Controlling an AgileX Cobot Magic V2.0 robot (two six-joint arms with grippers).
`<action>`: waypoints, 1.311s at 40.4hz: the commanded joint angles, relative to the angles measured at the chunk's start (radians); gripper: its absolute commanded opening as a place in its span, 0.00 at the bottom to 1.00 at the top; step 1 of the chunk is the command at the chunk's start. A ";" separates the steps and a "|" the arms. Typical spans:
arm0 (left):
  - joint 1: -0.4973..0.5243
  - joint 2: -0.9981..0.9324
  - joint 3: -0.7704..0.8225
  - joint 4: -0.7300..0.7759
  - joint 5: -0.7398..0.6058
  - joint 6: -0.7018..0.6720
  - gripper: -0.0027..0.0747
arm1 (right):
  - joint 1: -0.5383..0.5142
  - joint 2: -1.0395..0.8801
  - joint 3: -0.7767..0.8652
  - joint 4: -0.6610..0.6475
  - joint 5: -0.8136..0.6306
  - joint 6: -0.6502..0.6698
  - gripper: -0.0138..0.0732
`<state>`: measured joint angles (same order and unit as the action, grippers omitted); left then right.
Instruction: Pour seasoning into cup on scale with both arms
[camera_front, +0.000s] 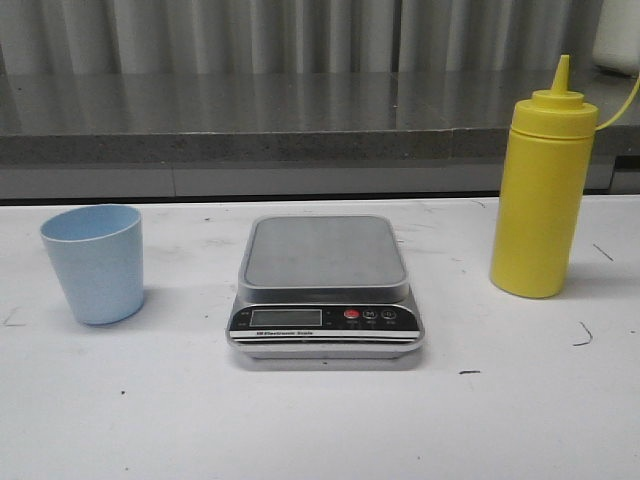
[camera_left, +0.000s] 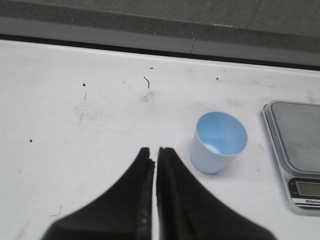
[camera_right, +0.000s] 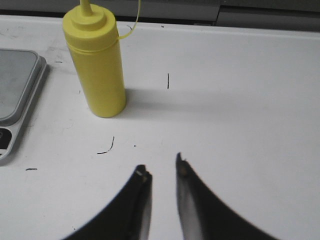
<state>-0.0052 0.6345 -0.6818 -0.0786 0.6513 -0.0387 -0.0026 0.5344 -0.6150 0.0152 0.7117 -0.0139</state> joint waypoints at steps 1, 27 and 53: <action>-0.029 0.014 -0.036 -0.010 -0.060 0.007 0.36 | -0.005 0.011 -0.026 -0.015 -0.062 -0.031 0.68; -0.163 0.870 -0.471 -0.008 0.132 0.007 0.67 | -0.005 0.011 -0.026 -0.015 -0.061 -0.031 0.80; -0.173 1.123 -0.618 -0.043 0.112 0.007 0.01 | -0.005 0.011 -0.026 -0.015 -0.061 -0.031 0.80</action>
<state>-0.1633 1.8232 -1.2662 -0.1117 0.7857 -0.0289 -0.0026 0.5344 -0.6140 0.0116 0.7164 -0.0324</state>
